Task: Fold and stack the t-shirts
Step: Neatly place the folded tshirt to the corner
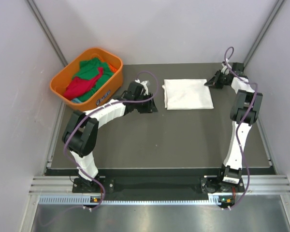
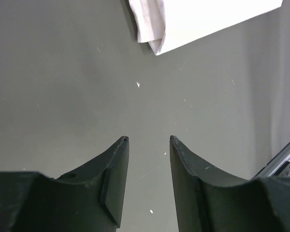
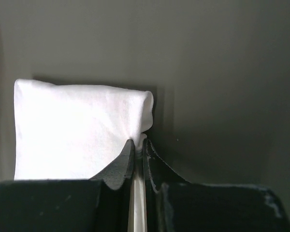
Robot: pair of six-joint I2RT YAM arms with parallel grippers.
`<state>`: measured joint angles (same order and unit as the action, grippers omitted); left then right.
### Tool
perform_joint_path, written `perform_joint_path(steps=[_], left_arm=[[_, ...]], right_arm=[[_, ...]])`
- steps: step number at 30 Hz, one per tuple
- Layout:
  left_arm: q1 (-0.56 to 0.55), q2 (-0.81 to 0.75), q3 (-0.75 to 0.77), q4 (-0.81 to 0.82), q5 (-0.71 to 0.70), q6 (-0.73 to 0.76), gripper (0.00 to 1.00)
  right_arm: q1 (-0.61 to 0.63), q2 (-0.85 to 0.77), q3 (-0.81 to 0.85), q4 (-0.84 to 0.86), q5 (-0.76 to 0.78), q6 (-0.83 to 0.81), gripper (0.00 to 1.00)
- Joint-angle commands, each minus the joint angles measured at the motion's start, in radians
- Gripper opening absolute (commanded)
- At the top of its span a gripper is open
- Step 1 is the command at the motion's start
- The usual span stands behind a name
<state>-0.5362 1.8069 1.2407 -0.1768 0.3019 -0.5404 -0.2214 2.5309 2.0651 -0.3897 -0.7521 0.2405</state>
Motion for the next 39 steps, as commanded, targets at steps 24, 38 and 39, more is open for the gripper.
perform_joint_path(steps=[24,38,39], left_arm=[[-0.024,-0.049,0.028,0.048,0.040,0.002,0.44],[-0.024,-0.014,0.048,0.051,0.054,-0.009,0.44],[-0.025,-0.012,0.051,0.051,0.054,-0.012,0.44]], right_arm=[[-0.088,0.103,0.401,0.086,0.477,-0.181,0.00],[-0.137,0.190,0.501,0.222,0.505,-0.262,0.00],[-0.136,0.190,0.501,0.235,0.508,-0.274,0.00]])
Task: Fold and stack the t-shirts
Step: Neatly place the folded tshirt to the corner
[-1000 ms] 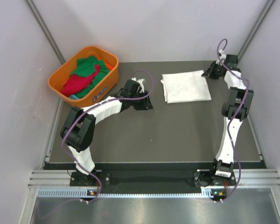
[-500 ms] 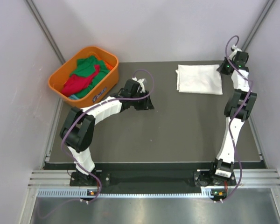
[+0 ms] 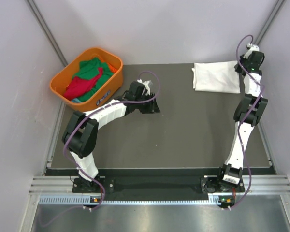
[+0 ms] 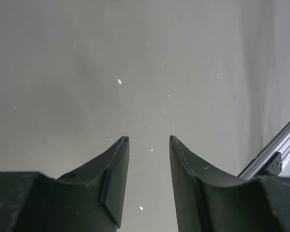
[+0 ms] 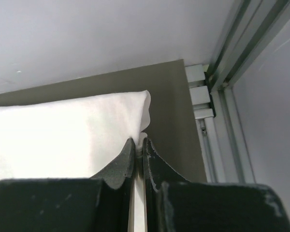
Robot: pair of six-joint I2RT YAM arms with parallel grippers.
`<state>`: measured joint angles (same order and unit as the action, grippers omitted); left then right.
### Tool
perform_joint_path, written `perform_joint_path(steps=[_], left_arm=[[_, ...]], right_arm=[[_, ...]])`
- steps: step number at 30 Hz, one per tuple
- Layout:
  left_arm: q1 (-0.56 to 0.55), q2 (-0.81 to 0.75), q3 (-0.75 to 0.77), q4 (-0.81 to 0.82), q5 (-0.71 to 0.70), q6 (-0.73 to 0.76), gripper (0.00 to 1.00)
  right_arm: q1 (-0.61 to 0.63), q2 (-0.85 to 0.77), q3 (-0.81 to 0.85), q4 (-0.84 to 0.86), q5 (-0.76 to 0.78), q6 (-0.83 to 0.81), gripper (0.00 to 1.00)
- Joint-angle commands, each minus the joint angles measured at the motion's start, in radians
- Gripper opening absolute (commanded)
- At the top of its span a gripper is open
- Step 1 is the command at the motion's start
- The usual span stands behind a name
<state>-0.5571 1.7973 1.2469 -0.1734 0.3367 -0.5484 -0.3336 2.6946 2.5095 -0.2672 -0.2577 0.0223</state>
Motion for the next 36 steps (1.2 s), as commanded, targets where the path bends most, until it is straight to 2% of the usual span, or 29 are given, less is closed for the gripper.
perform_joint_path(steps=[1,8,10,12,14,15,16,18,21,25,29,32,33,36], left_arm=[[-0.004,0.000,0.052,0.048,0.025,-0.004,0.44],[-0.010,0.017,0.078,0.043,0.035,-0.005,0.44],[-0.015,0.016,0.080,0.043,0.041,-0.007,0.44],[-0.017,0.005,0.086,0.026,0.047,-0.004,0.44],[-0.021,-0.035,0.085,0.012,0.035,0.005,0.44],[-0.021,-0.055,0.080,0.012,0.016,0.013,0.45],[-0.020,-0.091,0.069,0.011,0.009,0.016,0.45],[-0.021,-0.122,0.071,-0.024,-0.002,0.033,0.45],[-0.021,-0.194,0.069,-0.067,-0.008,0.045,0.45],[-0.021,-0.337,-0.010,-0.067,-0.068,0.035,0.46],[-0.020,-0.407,-0.061,-0.075,-0.093,0.030,0.46],[-0.020,-0.435,-0.078,-0.100,-0.097,0.033,0.46],[-0.020,-0.444,-0.084,-0.098,-0.097,0.031,0.46],[-0.018,-0.473,-0.113,-0.094,-0.110,0.033,0.46]], right_arm=[[-0.025,0.027,0.058,0.121,0.018,-0.062,0.00],[-0.005,0.022,0.060,0.195,0.021,-0.114,0.00],[-0.001,0.011,0.052,0.191,0.029,-0.122,0.11],[0.004,-0.033,0.008,0.194,0.028,-0.104,0.30],[0.014,-0.124,-0.084,0.206,0.040,-0.091,0.39],[0.019,-0.165,-0.119,0.210,0.050,-0.078,0.58],[0.022,-0.204,-0.156,0.212,0.064,-0.071,0.67],[0.033,-0.323,-0.252,0.195,0.112,-0.038,0.75],[0.048,-0.484,-0.415,0.187,0.140,0.063,0.76],[0.106,-0.663,-0.615,0.178,0.184,0.108,0.75],[0.194,-0.714,-0.725,0.119,0.187,0.113,0.68],[0.237,-0.720,-0.785,0.103,0.175,0.110,0.60],[0.243,-0.716,-0.791,0.103,0.163,0.119,0.51],[0.252,-0.679,-0.792,0.102,0.095,0.151,0.37]])
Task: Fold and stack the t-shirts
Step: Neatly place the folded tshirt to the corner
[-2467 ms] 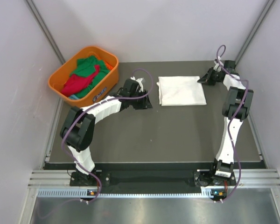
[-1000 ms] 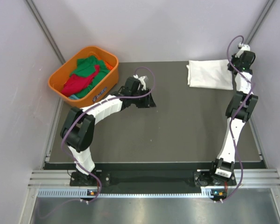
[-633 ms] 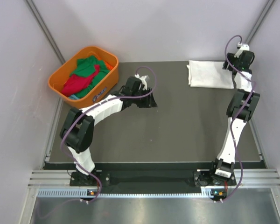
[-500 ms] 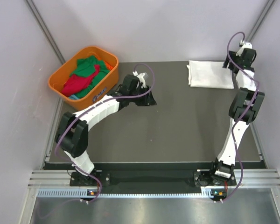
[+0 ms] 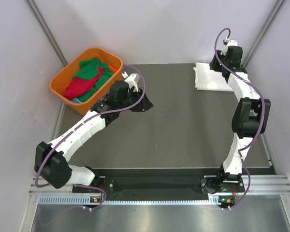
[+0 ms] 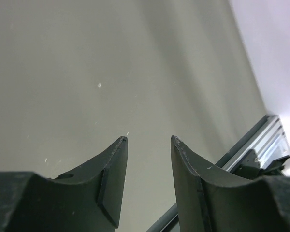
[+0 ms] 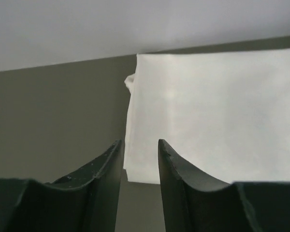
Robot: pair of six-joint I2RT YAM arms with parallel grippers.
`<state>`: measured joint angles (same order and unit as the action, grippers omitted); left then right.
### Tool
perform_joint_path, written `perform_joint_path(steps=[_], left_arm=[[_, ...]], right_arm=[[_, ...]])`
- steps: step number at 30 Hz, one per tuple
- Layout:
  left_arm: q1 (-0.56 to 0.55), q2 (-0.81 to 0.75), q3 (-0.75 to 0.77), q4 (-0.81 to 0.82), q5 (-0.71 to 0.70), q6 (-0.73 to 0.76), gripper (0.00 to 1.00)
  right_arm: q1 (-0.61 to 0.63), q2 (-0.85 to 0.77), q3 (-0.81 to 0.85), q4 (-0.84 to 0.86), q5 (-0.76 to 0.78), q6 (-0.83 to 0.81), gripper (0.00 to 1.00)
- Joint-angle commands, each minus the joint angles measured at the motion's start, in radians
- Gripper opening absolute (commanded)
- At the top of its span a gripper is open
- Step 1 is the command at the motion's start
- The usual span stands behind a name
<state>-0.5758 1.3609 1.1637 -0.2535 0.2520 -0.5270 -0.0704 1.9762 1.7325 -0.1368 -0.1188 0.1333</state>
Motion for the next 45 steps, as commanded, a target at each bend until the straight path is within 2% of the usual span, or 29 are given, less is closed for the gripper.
perform_joint_path(steps=[1,7,12,17,21,30,34,45], left_arm=[[0.001,-0.040,-0.033,-0.013,-0.029,0.012,0.46],[0.001,-0.034,-0.050,-0.006,-0.045,0.019,0.46],[0.001,-0.023,-0.053,0.019,-0.043,0.016,0.46],[0.002,-0.016,-0.055,0.019,-0.048,0.013,0.46],[0.001,-0.017,-0.056,0.007,-0.046,0.018,0.46],[0.001,-0.011,-0.048,0.019,-0.034,0.001,0.46],[0.002,-0.028,-0.055,0.010,-0.042,-0.002,0.45],[0.002,-0.092,-0.068,-0.007,-0.053,-0.014,0.45]], right_arm=[[-0.008,0.068,-0.011,-0.032,-0.062,0.045,0.35],[0.063,0.157,0.027,-0.052,-0.107,0.019,0.24],[0.175,0.217,0.104,-0.108,-0.022,-0.011,0.09],[0.215,0.315,0.186,-0.161,0.037,-0.063,0.01],[0.213,0.395,0.309,-0.276,0.048,-0.055,0.00],[0.222,0.447,0.387,-0.397,0.157,-0.037,0.00],[0.221,0.437,0.365,-0.425,0.228,-0.043,0.00],[0.221,0.343,0.201,-0.403,0.280,-0.063,0.00]])
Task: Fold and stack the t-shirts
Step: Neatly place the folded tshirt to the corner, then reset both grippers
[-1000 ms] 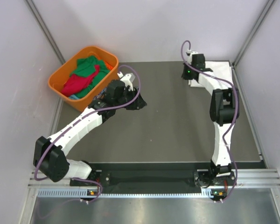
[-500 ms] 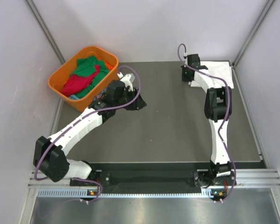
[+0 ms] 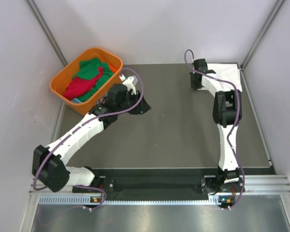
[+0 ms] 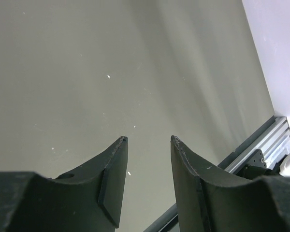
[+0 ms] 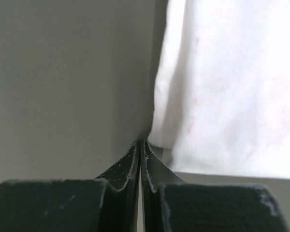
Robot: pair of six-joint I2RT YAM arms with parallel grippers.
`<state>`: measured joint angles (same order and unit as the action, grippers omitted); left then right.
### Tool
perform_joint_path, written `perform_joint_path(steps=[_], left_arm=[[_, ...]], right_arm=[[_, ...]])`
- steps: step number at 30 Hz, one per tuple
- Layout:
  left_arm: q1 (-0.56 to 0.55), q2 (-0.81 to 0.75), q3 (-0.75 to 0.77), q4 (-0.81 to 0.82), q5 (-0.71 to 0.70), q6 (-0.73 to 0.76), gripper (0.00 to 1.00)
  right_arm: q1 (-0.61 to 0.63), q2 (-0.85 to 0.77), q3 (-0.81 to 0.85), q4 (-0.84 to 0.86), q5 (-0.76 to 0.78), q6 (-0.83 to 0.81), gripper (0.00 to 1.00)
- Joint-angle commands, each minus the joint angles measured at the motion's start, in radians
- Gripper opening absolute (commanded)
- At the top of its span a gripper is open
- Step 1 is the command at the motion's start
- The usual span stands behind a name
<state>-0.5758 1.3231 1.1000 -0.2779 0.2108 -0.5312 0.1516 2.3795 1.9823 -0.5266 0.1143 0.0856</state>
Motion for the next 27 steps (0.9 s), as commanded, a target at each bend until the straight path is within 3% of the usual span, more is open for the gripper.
perform_joint_path(steps=[1,13,18,20,27], left_arm=[[0.001,-0.062,-0.005,0.011,-0.013,-0.012,0.45],[-0.001,-0.101,-0.022,0.003,-0.010,-0.055,0.45],[0.001,-0.088,0.046,-0.082,-0.082,0.026,0.46],[0.001,-0.061,0.119,-0.112,-0.120,0.054,0.46],[0.011,-0.024,0.233,-0.152,-0.154,0.108,0.48]], right_arm=[[-0.001,-0.063,-0.053,-0.013,0.064,-0.018,0.00],[-0.047,-0.101,-0.122,-0.049,0.163,0.020,0.00],[-0.032,-0.270,-0.212,-0.065,0.075,0.011,0.03],[-0.021,-0.388,-0.244,-0.104,0.064,0.026,0.09],[0.065,-0.741,-0.508,-0.107,-0.196,0.117,0.37]])
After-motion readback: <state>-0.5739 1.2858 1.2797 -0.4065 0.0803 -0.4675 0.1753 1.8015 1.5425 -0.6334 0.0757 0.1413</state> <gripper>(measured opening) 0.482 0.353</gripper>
